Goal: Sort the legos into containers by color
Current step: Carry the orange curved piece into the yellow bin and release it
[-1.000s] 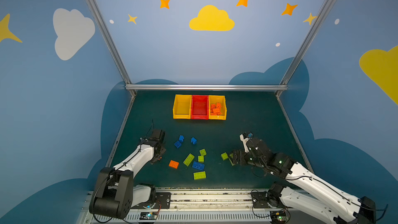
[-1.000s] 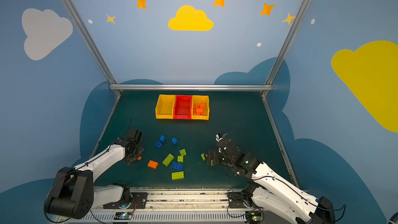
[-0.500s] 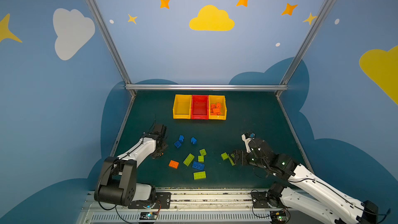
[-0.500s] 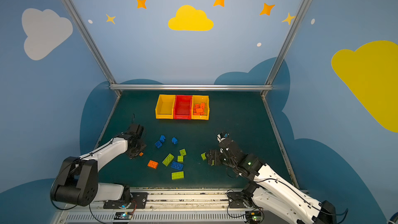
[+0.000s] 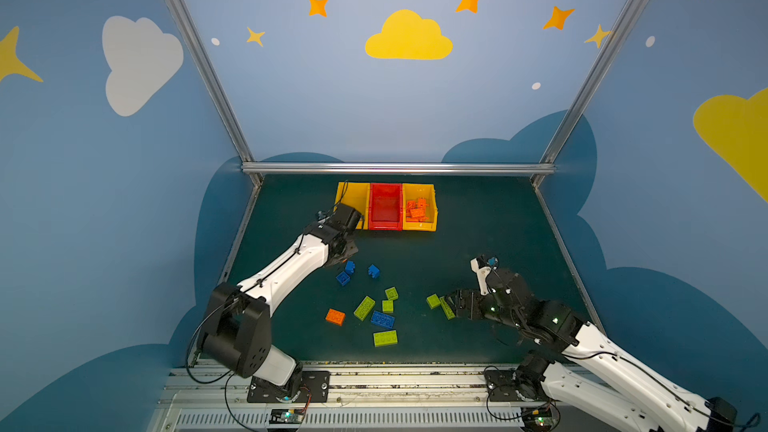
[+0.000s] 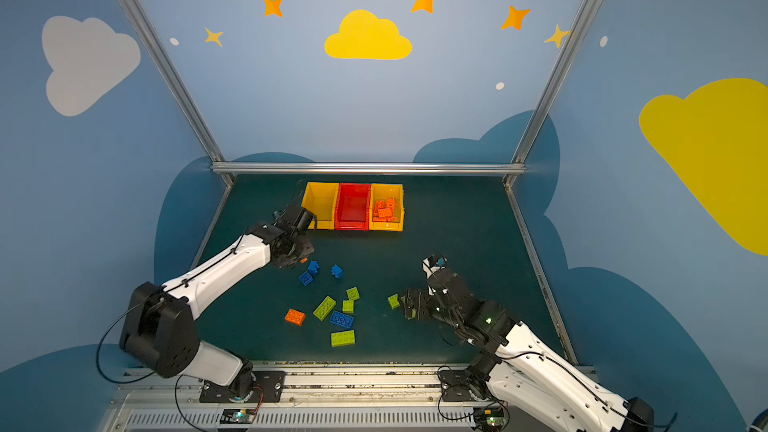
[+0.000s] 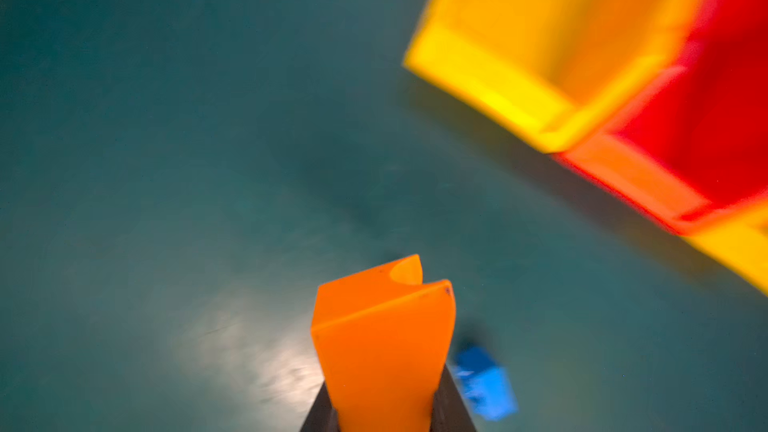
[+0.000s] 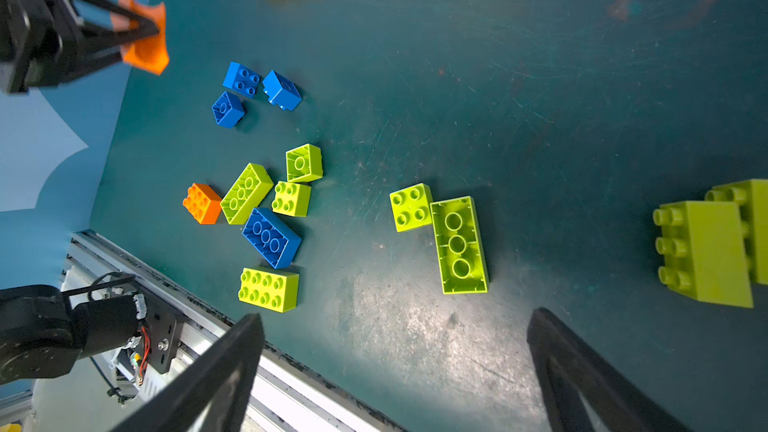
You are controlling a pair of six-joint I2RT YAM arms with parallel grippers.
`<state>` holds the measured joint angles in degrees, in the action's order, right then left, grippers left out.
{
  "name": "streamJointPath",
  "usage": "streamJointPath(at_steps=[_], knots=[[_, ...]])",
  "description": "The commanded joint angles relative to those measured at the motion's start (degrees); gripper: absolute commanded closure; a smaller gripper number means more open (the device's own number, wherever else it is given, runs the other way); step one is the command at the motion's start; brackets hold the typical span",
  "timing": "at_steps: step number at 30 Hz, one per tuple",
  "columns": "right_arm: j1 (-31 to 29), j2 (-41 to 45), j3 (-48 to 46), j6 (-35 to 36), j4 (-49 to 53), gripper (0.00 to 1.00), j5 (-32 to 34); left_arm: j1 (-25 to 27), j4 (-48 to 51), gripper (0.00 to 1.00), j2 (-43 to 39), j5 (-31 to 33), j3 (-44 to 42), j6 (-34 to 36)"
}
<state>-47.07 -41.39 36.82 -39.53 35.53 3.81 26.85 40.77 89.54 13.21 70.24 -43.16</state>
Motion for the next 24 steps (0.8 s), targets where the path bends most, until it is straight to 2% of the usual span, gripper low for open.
streamJointPath(at_steps=[1,7,17,20,24], knots=[[0.15,1.69,-0.35,-0.94,2.47,0.03,1.11,3.33,2.14,0.89,5.91,0.78,9.39,3.45],[0.15,3.67,-0.44,-1.58,4.98,0.03,2.41,7.31,2.11,0.90,21.20,-1.97,31.72,10.52],[0.26,7.07,0.34,-1.85,10.16,0.03,6.75,7.44,6.11,0.90,48.44,-7.92,72.48,20.70],[0.43,8.04,0.09,-2.18,11.32,0.03,7.54,7.27,4.49,0.90,54.30,-8.71,80.07,22.31],[0.55,8.93,-0.10,-2.47,12.51,0.03,8.24,6.81,-2.80,0.88,57.85,-11.15,81.15,22.46]])
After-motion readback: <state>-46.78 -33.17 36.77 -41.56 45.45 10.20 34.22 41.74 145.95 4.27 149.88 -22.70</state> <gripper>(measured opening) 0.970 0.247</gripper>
